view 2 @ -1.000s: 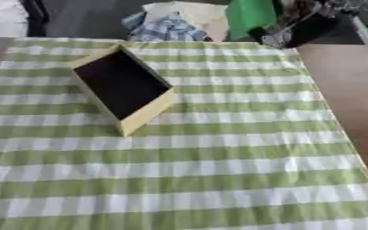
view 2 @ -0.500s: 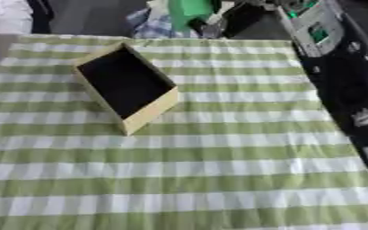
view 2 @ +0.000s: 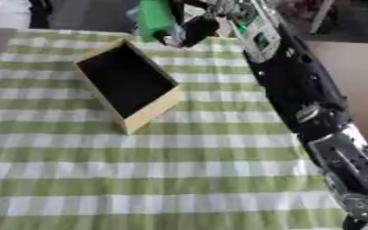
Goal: Pick up objects on the table and place them in the box.
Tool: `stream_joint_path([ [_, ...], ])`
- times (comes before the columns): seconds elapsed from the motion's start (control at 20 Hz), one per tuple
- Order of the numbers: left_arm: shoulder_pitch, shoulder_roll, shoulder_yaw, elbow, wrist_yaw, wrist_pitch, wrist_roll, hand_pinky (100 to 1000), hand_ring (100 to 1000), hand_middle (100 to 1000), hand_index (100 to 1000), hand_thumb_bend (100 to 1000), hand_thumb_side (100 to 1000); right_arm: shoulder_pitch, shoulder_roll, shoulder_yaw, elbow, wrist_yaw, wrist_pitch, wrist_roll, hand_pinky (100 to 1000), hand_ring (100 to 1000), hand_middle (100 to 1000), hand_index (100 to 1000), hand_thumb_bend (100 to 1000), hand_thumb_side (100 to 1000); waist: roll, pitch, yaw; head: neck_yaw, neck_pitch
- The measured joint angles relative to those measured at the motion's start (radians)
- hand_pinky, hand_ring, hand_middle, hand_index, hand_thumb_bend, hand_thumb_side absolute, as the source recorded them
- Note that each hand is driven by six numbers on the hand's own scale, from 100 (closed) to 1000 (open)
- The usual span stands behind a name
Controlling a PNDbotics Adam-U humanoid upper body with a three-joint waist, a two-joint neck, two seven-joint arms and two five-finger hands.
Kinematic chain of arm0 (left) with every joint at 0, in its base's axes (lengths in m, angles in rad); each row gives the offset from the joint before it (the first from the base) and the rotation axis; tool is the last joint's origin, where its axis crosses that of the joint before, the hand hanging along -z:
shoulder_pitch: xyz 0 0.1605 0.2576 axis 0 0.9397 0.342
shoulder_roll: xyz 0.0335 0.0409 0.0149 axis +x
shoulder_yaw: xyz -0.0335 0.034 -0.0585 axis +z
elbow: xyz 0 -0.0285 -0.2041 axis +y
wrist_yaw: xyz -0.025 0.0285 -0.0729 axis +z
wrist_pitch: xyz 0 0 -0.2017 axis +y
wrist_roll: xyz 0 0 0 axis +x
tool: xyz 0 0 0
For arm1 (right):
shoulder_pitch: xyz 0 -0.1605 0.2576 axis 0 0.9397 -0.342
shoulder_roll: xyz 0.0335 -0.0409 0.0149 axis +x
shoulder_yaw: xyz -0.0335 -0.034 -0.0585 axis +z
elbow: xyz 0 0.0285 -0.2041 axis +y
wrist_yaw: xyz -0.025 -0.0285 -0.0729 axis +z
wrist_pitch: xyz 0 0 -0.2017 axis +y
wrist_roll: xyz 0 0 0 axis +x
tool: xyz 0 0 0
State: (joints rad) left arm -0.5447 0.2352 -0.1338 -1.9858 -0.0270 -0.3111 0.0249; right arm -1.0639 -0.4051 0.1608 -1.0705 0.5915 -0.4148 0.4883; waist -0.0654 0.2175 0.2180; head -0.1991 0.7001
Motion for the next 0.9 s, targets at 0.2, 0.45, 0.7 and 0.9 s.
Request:
stream_joint_path([
  [0.2,-0.017,-0.004,-0.002,0.0,0.002,-0.003,-0.003,532,608,576,727,100,566,-0.002,0.034,-0.019,0.067,0.057,-0.002,-0.037,454,401,265,564,100,312,-0.004,0.013,0.019,-0.007,-0.002],
  [0.45,-0.027,-0.008,-0.005,0.0,0.009,-0.005,-0.007,532,607,576,728,100,566,-0.013,0.062,-0.03,0.12,0.085,-0.013,-0.06,446,399,264,560,100,322,-0.014,0.026,0.036,-0.01,-0.005],
  [0.7,-0.034,-0.009,-0.006,0.0,0.011,-0.005,-0.013,532,608,576,728,100,566,-0.025,0.084,-0.034,0.15,0.101,-0.019,-0.065,449,402,266,562,100,327,-0.022,0.036,0.05,-0.011,-0.008],
  [0.9,-0.038,-0.014,-0.008,0.0,0.015,-0.006,-0.016,532,608,576,728,100,566,-0.029,0.093,-0.038,0.171,0.116,-0.021,-0.068,453,403,268,562,100,325,-0.029,0.044,0.059,-0.012,-0.008],
])
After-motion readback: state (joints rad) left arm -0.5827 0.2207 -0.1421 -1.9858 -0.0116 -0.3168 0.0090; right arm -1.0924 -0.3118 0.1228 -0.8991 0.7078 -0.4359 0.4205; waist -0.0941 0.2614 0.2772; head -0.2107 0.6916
